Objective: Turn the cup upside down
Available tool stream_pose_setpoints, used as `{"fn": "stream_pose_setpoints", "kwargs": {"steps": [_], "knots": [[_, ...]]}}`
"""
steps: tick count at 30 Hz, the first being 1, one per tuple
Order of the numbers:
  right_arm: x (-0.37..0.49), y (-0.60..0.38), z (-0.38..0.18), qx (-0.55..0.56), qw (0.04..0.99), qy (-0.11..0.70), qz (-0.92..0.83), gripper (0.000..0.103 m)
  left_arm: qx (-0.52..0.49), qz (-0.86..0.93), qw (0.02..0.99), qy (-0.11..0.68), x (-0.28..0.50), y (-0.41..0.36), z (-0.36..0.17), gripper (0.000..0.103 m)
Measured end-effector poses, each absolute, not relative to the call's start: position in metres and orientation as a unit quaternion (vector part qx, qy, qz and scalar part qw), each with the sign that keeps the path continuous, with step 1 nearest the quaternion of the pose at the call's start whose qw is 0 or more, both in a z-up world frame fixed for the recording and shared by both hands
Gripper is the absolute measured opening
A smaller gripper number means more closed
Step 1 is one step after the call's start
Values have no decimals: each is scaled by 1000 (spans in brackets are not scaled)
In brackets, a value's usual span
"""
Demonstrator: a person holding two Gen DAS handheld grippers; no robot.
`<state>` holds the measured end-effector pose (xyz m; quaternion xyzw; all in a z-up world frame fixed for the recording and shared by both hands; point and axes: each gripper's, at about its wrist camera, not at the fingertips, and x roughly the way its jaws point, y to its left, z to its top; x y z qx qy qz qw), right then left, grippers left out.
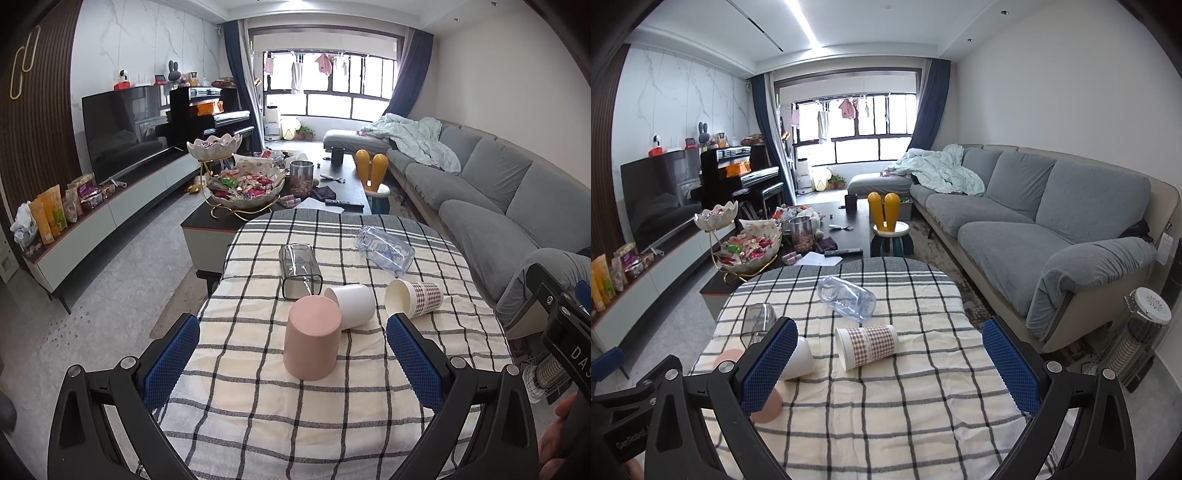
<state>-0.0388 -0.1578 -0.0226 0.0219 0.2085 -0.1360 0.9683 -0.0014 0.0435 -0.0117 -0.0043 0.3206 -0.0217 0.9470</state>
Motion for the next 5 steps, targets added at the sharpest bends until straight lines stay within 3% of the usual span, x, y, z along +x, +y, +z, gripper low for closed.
{"fn": "stream_pose_setpoints", "kwargs": {"steps": [5], "knots": [[-39,-160,-24,24,968,210,-136,101,-4,-18,947,320,-1,45,-12,103]]}}
